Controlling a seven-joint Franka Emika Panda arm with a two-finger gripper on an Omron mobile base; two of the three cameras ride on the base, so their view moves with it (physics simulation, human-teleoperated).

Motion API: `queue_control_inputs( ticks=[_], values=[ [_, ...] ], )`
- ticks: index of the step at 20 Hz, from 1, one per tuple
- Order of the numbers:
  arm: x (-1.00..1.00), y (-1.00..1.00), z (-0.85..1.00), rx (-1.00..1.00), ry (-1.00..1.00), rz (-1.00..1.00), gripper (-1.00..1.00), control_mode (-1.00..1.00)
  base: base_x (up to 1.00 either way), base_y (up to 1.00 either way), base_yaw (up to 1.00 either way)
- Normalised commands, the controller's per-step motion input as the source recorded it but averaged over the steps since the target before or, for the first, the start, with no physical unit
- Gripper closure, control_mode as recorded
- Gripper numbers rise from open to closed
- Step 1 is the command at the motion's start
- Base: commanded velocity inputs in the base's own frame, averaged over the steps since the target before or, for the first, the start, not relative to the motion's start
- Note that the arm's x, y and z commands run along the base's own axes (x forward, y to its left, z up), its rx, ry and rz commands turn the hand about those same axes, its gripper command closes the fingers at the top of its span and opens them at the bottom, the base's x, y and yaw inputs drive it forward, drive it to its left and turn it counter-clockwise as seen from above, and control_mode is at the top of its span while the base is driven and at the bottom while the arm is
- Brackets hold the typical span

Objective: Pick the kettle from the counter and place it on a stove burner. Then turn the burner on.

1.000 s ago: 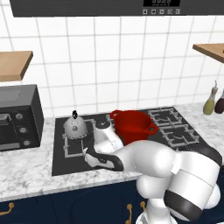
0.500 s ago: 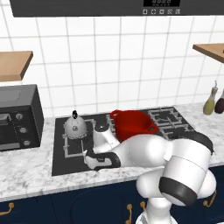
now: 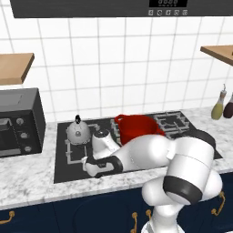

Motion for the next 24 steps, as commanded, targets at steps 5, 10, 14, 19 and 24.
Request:
queue_control_inputs(
  ticks=[5,10,14,19,24],
  values=[
    [-0.06,-0.12,-0.08,0.00,0.00,0.00,1.00,-1.00,0.00,0.00,0.00],
    [-0.26,-0.47,0.00,0.02,0.00,0.00,1.00,-1.00,0.00,0.00,0.00],
    [-0.05,-0.16,0.00,0.00,0.00,0.00,1.00,-1.00,0.00,0.00,0.00],
    [0.00,0.00,0.00,0.00,0.00,0.00,1.00,-1.00,0.00,0.00,0.00],
    [0.00,0.01,-0.09,0.00,0.00,0.08,1.00,-1.00,0.00,0.00,0.00]
  ],
)
